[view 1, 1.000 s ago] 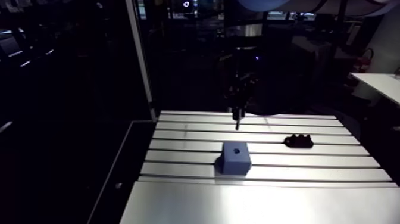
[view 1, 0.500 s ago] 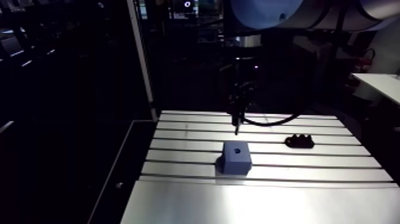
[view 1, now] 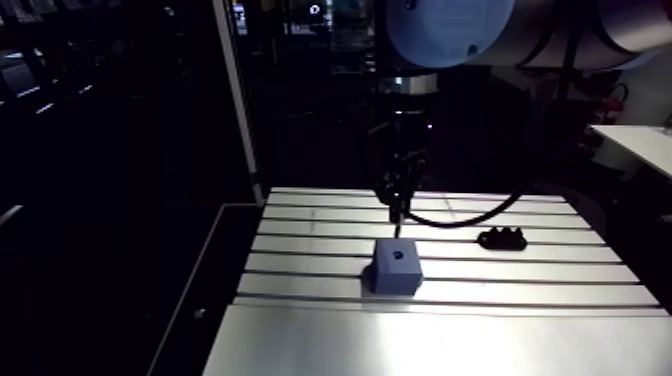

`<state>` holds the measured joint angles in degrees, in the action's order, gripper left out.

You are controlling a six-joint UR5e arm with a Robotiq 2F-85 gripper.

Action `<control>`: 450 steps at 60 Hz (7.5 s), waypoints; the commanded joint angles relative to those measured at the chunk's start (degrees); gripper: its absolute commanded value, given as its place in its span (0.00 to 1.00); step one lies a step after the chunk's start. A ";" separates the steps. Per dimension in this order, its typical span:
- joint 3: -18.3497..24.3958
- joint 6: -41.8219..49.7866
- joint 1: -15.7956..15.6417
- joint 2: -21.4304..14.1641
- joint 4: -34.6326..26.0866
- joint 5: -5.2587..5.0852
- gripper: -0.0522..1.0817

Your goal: Pick up the M10 bolt and insert it into the hex recess until seated.

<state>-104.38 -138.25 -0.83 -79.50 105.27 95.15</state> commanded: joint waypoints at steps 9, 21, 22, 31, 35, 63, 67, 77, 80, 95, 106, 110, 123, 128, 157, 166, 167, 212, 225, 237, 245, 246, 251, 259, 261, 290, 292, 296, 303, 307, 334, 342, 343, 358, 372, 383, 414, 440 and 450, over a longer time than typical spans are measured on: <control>-1.49 -0.23 0.04 0.53 2.18 0.00 0.85; -2.00 -0.23 0.04 0.53 2.67 0.00 0.85; -2.16 -0.30 0.04 0.53 3.08 0.07 0.85; -2.37 -0.48 0.04 0.27 3.85 0.08 0.85; -2.44 -0.49 0.13 0.26 3.85 0.08 0.85; -3.16 -0.58 0.66 0.62 4.20 -0.08 0.85; -3.24 -0.58 0.66 0.62 4.20 -0.08 0.85; -3.32 -0.67 0.83 0.70 4.20 -0.01 0.85; -3.32 -0.74 0.83 0.71 4.28 -0.09 0.85; -3.42 -0.85 0.92 0.78 4.22 -0.09 0.85; -3.51 -0.76 0.92 0.80 4.29 -0.09 0.85; -3.51 -0.83 0.92 0.96 4.29 -0.09 0.85; -3.51 -0.85 1.26 1.32 4.29 -0.09 0.85; -3.58 -0.77 1.19 1.41 4.29 -0.09 0.85; -3.77 -0.76 1.27 1.84 4.37 -0.17 0.85; -3.77 -0.84 1.27 2.27 5.55 -0.18 0.85; -3.77 -0.84 1.27 2.27 5.55 -0.18 0.85; -3.85 -2.37 1.02 2.30 5.26 -0.36 0.85; -3.86 -2.60 1.01 2.29 5.17 -0.36 0.85; -3.77 -2.60 1.09 2.29 5.26 -0.27 0.85; -3.86 -2.60 1.18 2.29 5.26 -0.27 0.85; -3.86 -2.60 1.18 2.29 5.26 -0.27 0.85; -3.86 -2.60 1.11 2.38 5.26 -0.27 0.85; -3.86 -2.60 1.10 2.38 5.26 -0.34 0.85; -3.86 -2.60 1.10 2.38 5.26 -0.28 0.85; -4.30 -2.70 1.10 2.47 5.51 -0.19 0.85; -4.30 -2.69 1.10 2.47 5.52 -0.18 0.85; -4.30 -2.69 1.18 2.47 5.61 -0.18 0.85; -4.30 -2.69 1.18 2.47 5.61 -0.25 0.85; -4.30 -2.78 1.18 2.47 5.62 -0.27 0.85; -4.12 -2.78 1.10 2.38 5.52 -0.27 0.85; -4.12 -2.78 1.02 2.47 5.52 -0.18 0.85; -4.12 -2.78 1.02 2.47 5.52 -0.18 0.85; -4.04 -2.78 1.10 2.90 5.60 -0.18 0.85; -4.21 -2.87 1.10 3.08 5.79 -0.27 0.85; -4.37 -2.87 1.10 3.00 5.54 -0.27 0.85; -6.14 -4.65 0.84 2.29 6.13 -0.36 0.06; -5.12 -4.23 1.95 1.97 9.49 -1.13 0.05; -4.52 -3.24 2.31 1.25 10.00 -1.32 0.05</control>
<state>-109.60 -142.46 0.96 -77.69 114.13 94.14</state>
